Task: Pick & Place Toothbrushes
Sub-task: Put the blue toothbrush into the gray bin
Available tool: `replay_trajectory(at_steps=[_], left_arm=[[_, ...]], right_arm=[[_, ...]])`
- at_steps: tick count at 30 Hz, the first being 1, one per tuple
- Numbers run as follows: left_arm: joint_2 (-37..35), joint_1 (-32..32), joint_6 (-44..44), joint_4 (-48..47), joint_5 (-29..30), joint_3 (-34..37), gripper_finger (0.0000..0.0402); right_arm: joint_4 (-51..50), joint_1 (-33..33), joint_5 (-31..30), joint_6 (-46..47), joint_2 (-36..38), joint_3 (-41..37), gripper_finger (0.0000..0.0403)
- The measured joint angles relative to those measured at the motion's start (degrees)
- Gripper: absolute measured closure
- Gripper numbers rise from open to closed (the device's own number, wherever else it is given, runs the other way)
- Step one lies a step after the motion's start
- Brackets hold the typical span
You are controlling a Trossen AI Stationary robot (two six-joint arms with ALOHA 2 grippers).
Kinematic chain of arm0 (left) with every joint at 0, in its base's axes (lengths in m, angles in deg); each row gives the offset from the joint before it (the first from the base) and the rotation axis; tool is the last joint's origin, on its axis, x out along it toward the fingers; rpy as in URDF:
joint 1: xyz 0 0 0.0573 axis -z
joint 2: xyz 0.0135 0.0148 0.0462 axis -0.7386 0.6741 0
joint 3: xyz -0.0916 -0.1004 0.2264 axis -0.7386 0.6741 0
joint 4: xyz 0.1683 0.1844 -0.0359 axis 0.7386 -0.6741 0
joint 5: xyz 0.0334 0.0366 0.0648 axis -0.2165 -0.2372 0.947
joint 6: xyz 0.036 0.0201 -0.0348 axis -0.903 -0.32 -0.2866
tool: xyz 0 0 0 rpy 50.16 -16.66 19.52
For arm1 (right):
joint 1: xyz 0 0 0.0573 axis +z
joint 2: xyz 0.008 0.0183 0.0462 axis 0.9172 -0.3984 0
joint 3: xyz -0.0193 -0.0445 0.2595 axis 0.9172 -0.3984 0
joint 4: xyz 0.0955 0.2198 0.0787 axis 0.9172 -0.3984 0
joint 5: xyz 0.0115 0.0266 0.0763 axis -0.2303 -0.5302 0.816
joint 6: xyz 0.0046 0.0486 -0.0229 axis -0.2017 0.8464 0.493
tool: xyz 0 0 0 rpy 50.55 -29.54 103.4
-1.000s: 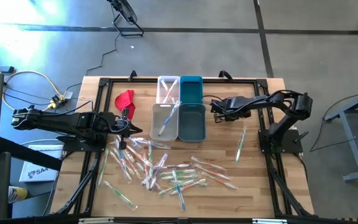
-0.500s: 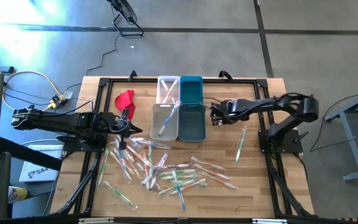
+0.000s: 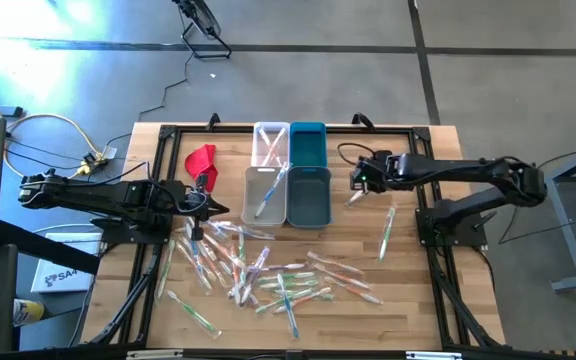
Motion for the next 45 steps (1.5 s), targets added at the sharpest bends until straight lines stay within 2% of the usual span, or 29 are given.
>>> replay_trajectory(at_steps=[4,9,15,21,29,35,45], left_arm=[[0.0,0.0,0.0,0.0,0.0,0.0,0.0391],[0.0,0.0,0.0,0.0,0.0,0.0,0.0391],[0.0,0.0,-0.3,0.0,0.0,0.0,0.0391],[0.0,0.0,-0.3,0.0,0.0,0.0,0.0391],[0.0,0.0,-0.2,0.0,0.0,0.0,0.0391],[0.0,0.0,-0.2,0.0,0.0,0.0,0.0391],[0.0,0.0,-0.2,0.0,0.0,0.0,0.0391]], right_arm=[[0.2,-0.4,1.9,1.0,0.1,0.0,0.0393],[0.7,-1.2,5.1,2.0,-0.5,0.0,0.035],[1.1,-1.3,-0.2,8.2,-2.3,0.0,0.0283],[4.4,-1.3,-0.9,8.2,-6.8,0.0,0.0248],[5.9,-1.3,-0.3,8.1,-16.1,0.0,0.0242],[6.9,-1.3,3.1,8.1,-21.5,0.0,0.0241],[7.3,-1.2,3.8,6.1,-22.9,0.1,0.025]])
